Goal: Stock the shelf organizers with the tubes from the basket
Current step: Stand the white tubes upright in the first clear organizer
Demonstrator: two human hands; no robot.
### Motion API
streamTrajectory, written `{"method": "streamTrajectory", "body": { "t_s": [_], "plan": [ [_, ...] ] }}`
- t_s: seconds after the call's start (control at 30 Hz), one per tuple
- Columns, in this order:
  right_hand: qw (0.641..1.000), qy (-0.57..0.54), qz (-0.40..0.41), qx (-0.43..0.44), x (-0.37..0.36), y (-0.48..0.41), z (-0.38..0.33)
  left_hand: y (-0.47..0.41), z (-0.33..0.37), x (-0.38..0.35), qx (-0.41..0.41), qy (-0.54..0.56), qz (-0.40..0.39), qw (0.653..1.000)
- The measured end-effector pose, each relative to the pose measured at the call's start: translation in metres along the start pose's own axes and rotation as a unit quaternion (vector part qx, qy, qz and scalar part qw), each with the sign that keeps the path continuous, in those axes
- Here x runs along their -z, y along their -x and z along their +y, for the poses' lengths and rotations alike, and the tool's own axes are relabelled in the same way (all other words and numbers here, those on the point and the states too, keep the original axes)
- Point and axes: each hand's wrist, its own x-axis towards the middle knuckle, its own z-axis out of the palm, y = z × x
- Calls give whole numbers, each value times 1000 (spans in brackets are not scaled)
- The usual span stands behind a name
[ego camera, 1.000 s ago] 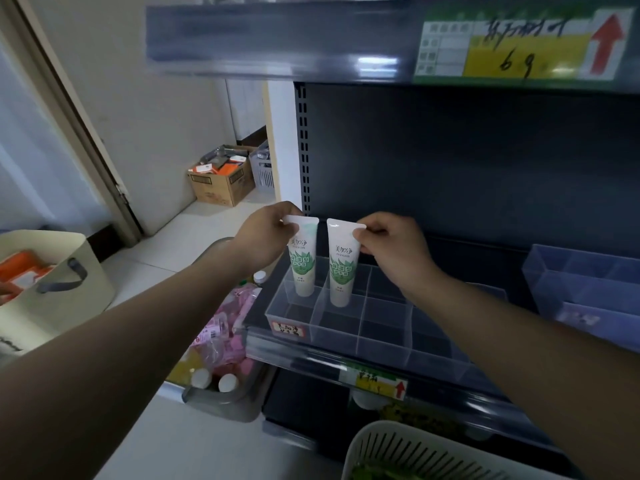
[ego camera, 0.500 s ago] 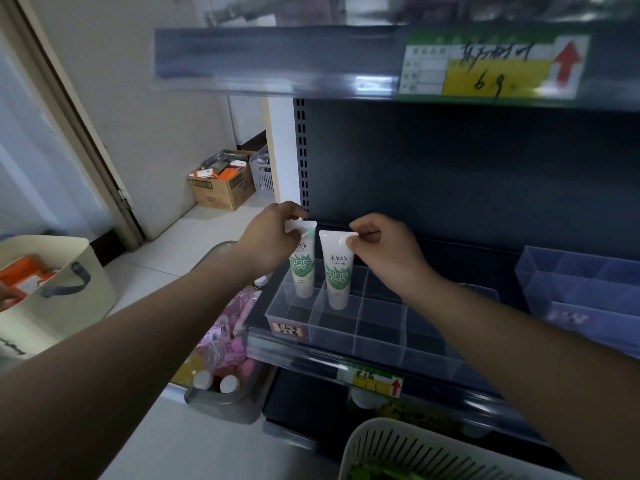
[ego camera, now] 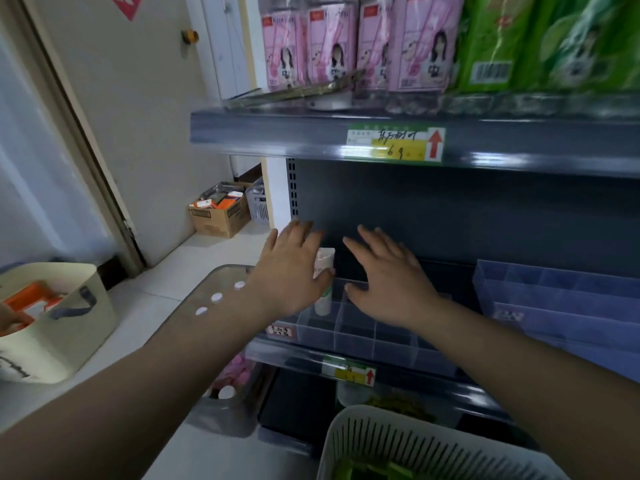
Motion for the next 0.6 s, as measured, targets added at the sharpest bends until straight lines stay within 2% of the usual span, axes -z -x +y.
{"method": "streamTrajectory", "body": {
  "t_s": [0.23,0.6],
  "plan": [
    [999,40,2,-5,10,55,5,37,48,-4,-16,-45,6,999],
    [999,36,-6,-38,0,154,23,105,115,-20,-32,-6,-30,999]
  ]
}}
